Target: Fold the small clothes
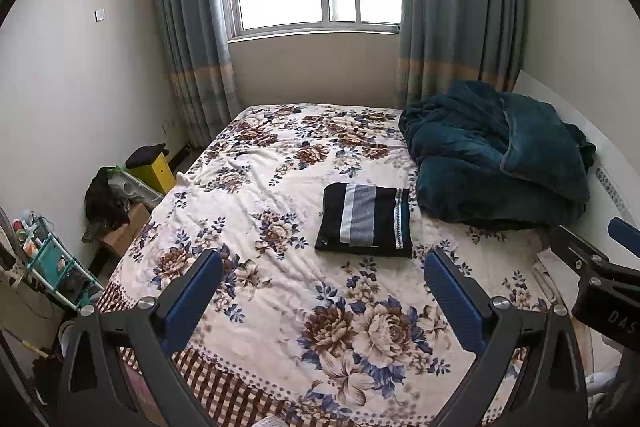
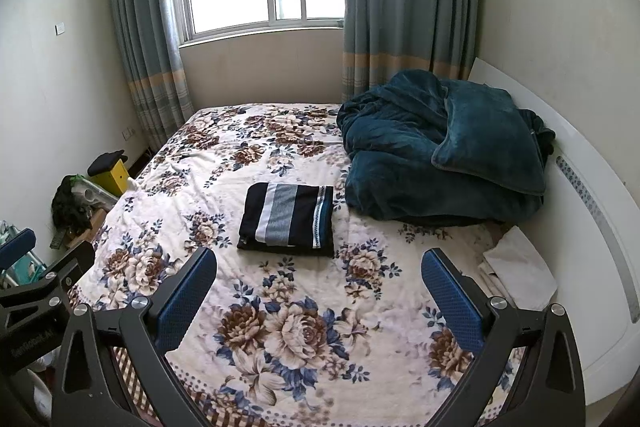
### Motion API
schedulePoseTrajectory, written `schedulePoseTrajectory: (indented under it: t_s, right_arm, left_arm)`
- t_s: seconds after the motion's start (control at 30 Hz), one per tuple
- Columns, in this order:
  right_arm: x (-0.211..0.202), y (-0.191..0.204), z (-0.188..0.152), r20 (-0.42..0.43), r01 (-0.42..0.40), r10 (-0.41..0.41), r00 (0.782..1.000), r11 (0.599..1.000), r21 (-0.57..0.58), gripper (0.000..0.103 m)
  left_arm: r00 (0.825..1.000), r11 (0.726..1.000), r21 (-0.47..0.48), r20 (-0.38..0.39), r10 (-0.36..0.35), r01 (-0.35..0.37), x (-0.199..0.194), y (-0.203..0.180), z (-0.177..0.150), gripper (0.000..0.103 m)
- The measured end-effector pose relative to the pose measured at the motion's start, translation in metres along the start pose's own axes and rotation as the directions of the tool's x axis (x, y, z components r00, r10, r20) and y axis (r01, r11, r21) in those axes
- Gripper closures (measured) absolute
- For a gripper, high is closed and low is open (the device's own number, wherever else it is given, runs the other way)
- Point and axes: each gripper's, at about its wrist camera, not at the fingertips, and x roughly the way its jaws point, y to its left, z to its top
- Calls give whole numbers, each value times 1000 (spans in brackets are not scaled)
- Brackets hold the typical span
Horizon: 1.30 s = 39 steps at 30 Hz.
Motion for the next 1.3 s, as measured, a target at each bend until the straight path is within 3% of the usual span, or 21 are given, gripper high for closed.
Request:
schedulePoseTrajectory:
  t_s: [1.3]
  right_arm:
    - [4,4,3,4,1,-1,1000,1000,-6,0]
  left_arm:
    - [1000,1000,-15,22,10,-9,-12,-6,3,0]
